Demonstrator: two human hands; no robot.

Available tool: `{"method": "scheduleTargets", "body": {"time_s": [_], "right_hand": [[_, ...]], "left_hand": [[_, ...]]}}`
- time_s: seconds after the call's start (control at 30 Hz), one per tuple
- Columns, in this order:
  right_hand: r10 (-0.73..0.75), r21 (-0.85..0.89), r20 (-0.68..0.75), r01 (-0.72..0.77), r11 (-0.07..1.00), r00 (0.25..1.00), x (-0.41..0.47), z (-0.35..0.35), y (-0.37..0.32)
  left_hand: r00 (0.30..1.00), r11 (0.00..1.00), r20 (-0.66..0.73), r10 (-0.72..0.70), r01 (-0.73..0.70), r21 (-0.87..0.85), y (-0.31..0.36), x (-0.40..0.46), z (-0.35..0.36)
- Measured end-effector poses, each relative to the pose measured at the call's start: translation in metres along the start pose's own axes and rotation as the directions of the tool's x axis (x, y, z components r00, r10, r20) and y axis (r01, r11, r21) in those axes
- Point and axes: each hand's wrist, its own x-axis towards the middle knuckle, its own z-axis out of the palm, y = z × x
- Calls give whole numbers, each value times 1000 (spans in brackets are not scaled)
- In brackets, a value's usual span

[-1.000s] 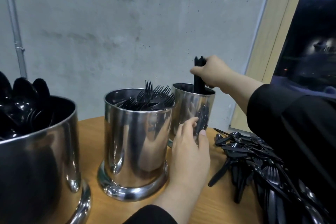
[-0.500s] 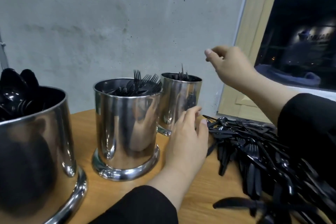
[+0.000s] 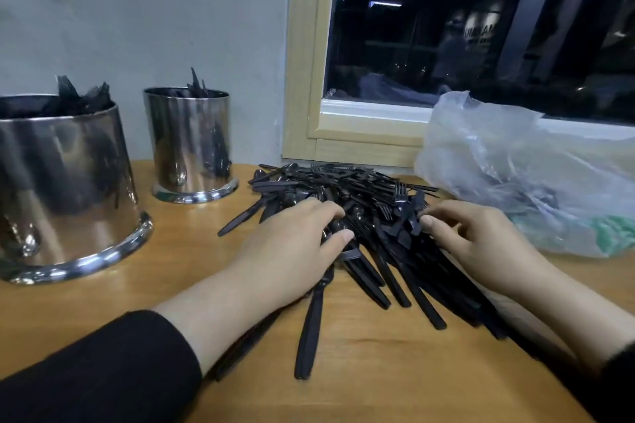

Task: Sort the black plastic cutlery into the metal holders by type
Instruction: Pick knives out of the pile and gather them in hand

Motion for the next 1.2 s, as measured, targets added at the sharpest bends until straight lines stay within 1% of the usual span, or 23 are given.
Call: {"method": "scheduleTargets", "body": {"time_s": [0.1,0.17,0.27,0.33,0.43,0.5,0.57,0.63,0.73,0.8,0.83,0.9,0.97,1.03,1.07,1.1,1.13,1.17,1.2], "right_hand": [[-45,14,10,45,999,999,-1,5,5],[-108,10,11,107,994,994,-1,8,0],[-230,19,38,229,973,972,-6,11,-15],[-290,19,65,289,957,955,-8,15,-25],[-373,-41,115,379,924,921,-9,30,-43],[-385,-77,148,399,914,911,-7,41,-52],[-403,-89,151,418,904,903,-4,50,-57],[-444,-99,141,459,883,885,-4,58,-57],[-472,-93,89,479,873,877,-4,61,-55],[-478,-74,25,478,875,878,-4,57,-55],[-474,-61,-17,472,879,880,-4,53,-54],[-461,-28,-113,461,887,880,-6,44,-55],[-421,23,-194,433,901,886,-10,35,-57],[-359,93,-249,391,915,900,-12,28,-58],[-332,120,-272,374,920,903,-13,25,-58],[-313,133,-296,363,922,903,-12,24,-57],[-302,134,-318,358,924,899,-12,22,-57],[-299,130,-342,360,924,891,-12,21,-57],[-303,123,-369,370,921,878,-13,20,-56]], "left_hand": [[999,999,24,-37,37,22,7,-3,-1],[998,997,6,-56,55,50,1,-7,-11],[987,986,-43,-157,159,43,-19,-12,-33],[979,978,17,-202,200,56,-33,-16,-45],[963,976,169,-208,193,102,-49,-22,-53],[949,978,238,-205,186,98,-54,-23,-54],[936,984,304,-177,159,82,-58,-22,-51],[926,991,352,-133,118,65,-59,-21,-47],[926,995,367,-86,61,78,-57,-21,-42],[940,995,335,-73,46,87,-55,-21,-42],[954,996,293,-66,47,72,-54,-22,-42],[988,997,144,-64,70,-41,-51,-22,-43],[996,984,1,-92,91,-150,-45,-23,-45],[991,972,-73,-111,94,-214,-39,-23,-47],[987,956,-102,-128,96,-277,-37,-23,-47],[976,911,-132,-173,107,-398,-35,-23,-46],[956,808,-142,-258,133,-574,-32,-23,-44],[929,633,-100,-355,161,-757,-28,-23,-43],[906,422,-16,-422,181,-888,-22,-21,-41]]}}
